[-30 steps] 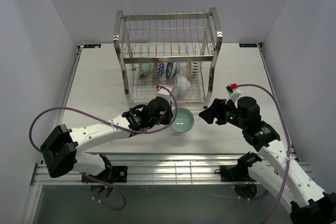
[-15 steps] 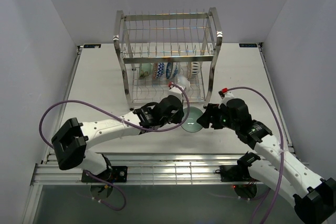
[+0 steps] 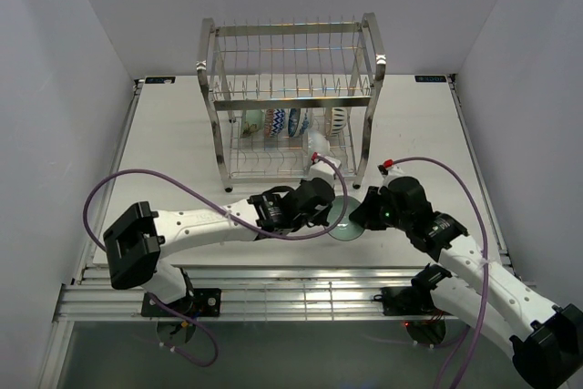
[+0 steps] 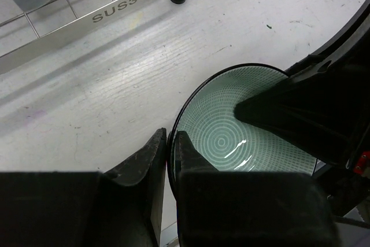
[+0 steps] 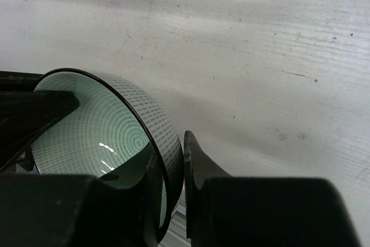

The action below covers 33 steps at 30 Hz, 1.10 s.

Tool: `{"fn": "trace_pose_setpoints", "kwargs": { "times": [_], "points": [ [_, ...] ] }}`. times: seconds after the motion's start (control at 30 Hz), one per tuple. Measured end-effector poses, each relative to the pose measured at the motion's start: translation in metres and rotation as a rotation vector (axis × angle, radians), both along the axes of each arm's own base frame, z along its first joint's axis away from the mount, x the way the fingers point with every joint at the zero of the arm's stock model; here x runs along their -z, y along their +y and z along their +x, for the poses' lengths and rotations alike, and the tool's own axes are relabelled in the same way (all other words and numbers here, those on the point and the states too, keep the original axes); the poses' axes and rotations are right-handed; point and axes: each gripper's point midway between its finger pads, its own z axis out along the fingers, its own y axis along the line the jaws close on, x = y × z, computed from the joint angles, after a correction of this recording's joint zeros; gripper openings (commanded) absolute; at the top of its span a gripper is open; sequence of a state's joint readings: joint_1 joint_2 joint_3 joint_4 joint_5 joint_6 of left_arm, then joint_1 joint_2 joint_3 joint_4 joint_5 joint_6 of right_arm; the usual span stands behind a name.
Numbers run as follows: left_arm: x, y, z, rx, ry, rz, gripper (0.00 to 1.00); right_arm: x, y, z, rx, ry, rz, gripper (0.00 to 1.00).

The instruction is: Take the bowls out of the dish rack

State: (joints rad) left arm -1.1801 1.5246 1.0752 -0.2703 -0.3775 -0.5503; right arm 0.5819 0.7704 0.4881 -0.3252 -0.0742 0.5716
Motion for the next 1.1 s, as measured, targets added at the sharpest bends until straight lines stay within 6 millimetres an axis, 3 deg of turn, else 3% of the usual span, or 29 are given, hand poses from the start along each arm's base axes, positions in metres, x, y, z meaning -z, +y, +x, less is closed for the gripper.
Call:
{"fn": "trace_pose_setpoints", "kwargs": {
  "times": [0.07, 0.13, 0.17, 0.2, 0.4, 0.57, 0.63, 0.83, 1.1],
  "points": [
    [0.001, -0.001, -0.002, 0.001, -0.004, 0.006, 0.44, 0.000, -0.001, -0.002, 0.000, 0.001, -0.004, 0.08],
    [-0.002, -0.004, -0.004, 0.005, -0.009, -0.008, 0.63, 0.001, -0.004, -0.001, 0.013, -0.004, -0.014, 0.08],
    [-0.004, -0.006, -0.005, 0.006, -0.012, -0.017, 0.77, 0.002, -0.007, 0.000, 0.026, -0.004, -0.024, 0.08],
    [-0.006, -0.006, -0.006, 0.009, -0.017, -0.022, 0.97, 0.003, -0.009, 0.001, 0.038, -0.004, -0.035, 0.08],
    [-0.035, 0.002, -0.004, -0.020, -0.075, -0.073, 0.98, 0.014, -0.026, 0.009, 0.142, 0.003, -0.097, 0.08],
    [-0.056, 0.033, 0.001, -0.077, -0.152, -0.087, 0.98, 0.029, -0.042, 0.018, 0.235, 0.039, -0.161, 0.08],
    [-0.056, 0.049, 0.004, -0.104, -0.176, -0.068, 0.98, 0.034, -0.056, 0.025, 0.294, 0.069, -0.167, 0.08],
    [-0.041, 0.092, 0.022, -0.166, -0.204, 0.030, 0.98, 0.038, -0.127, 0.050, 0.559, 0.104, -0.180, 0.08],
    [-0.037, 0.137, 0.065, -0.240, -0.225, 0.076, 0.98, 0.049, -0.181, 0.070, 0.724, 0.215, -0.125, 0.08]
  ]
}}
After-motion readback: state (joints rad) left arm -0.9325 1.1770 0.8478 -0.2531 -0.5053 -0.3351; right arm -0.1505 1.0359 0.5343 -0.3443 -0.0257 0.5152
